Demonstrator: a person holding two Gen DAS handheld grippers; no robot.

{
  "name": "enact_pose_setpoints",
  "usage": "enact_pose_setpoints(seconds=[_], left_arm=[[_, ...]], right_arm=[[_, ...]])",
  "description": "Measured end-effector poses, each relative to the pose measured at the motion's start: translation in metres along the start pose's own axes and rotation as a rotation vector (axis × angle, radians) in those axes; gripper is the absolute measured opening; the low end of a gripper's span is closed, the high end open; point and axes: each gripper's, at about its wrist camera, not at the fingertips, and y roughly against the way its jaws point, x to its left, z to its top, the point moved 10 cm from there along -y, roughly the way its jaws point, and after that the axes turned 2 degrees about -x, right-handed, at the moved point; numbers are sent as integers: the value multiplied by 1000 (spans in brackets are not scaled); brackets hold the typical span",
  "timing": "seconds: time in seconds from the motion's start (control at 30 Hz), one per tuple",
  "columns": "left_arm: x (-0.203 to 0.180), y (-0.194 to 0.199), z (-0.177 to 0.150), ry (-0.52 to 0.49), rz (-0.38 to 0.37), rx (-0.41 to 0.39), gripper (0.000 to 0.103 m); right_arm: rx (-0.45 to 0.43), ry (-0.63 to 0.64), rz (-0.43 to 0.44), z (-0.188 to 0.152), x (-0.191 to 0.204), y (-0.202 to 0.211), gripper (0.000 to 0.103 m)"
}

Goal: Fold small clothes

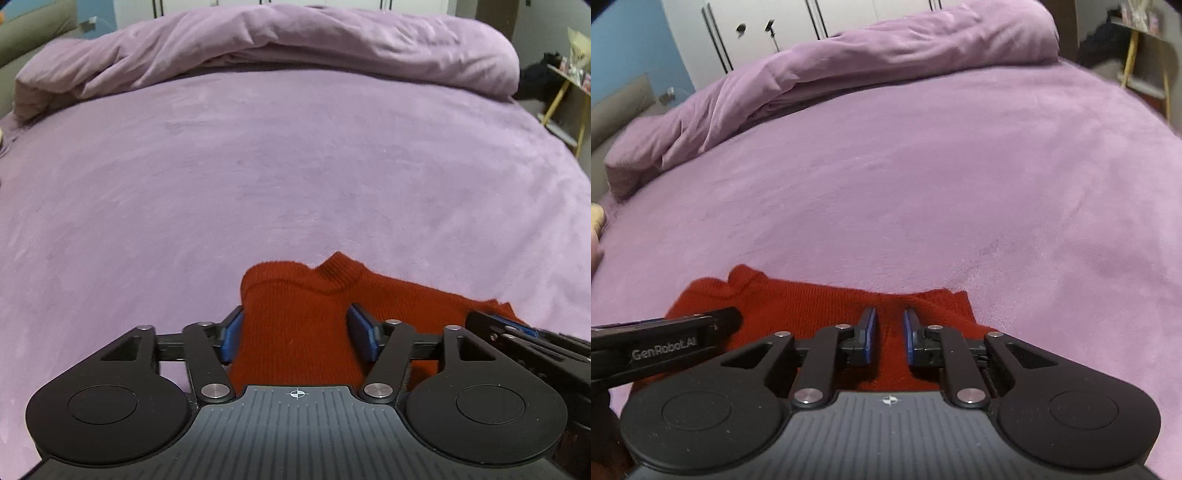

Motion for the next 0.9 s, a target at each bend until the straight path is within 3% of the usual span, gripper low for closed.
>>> enact_pose_setpoints(seconds=[0.1, 0.3, 0.4, 0.5, 0.6, 0.7, 0.8, 0.87, 0.9], left_arm=[[-5, -13, 1, 2, 6, -3, 78], [1, -27, 1, 98, -6, 7, 86], [4, -19, 0, 110, -22, 3, 86], [12, 10, -13, 138, -104, 55, 80], [34, 69, -38, 179, -222, 25, 77], [56, 121, -82, 169, -233, -3, 77], [73, 146, -128, 189, -229, 16, 78], [76, 149, -148, 202, -243, 62, 78], [77, 153, -152, 211, -253, 66, 78]], right_arm=[[-13, 14, 3, -1, -1, -8, 14], [-22, 2, -7, -2, -4, -13, 14], [-38, 47, -33, -2, 2, -8, 16], [-49, 10, -3, -6, -1, 19, 23], [-87, -40, 51, -25, -7, 66, 24], [-100, -79, 108, -60, -13, 122, 27], [-48, -116, 100, -104, -27, 154, 33], [-43, -99, 67, -120, -34, 167, 35], [-37, -86, 44, -123, -37, 171, 41]])
